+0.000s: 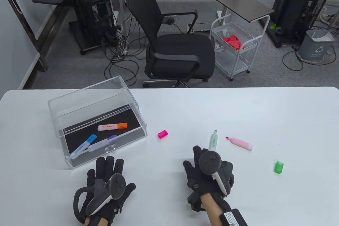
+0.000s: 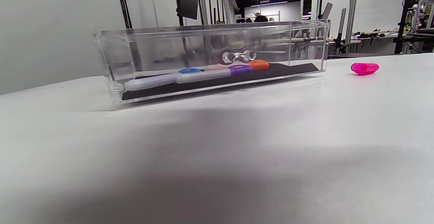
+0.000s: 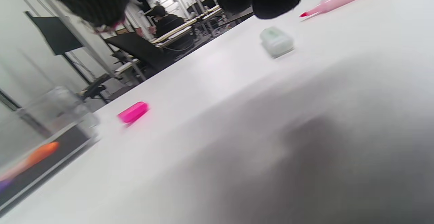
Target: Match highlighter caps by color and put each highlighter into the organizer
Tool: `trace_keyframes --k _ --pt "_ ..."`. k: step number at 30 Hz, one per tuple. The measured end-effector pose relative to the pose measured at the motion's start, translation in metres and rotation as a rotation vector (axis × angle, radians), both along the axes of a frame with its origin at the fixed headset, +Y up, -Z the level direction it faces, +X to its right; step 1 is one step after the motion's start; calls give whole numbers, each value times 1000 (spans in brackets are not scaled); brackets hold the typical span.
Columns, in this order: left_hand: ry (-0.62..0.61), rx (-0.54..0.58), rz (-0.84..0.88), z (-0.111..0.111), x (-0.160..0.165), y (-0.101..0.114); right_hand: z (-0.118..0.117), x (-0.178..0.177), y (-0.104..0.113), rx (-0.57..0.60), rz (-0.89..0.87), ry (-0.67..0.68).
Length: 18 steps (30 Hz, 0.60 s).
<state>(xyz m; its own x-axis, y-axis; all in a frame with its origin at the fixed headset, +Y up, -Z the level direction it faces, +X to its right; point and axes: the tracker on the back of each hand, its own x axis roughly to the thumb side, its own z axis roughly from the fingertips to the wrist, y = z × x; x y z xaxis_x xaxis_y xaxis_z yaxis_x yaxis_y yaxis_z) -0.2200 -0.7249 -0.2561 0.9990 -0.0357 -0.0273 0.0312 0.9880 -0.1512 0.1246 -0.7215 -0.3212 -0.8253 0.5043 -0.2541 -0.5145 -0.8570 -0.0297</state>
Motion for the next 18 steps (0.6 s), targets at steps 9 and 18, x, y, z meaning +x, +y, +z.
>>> trace_keyframes --k 9,18 --pt "31 -8 -2 1 -3 0 -50 41 -2 -114 151 -221" --pt "30 2 -2 4 -4 1 -90 34 -23 -285 315 -276"
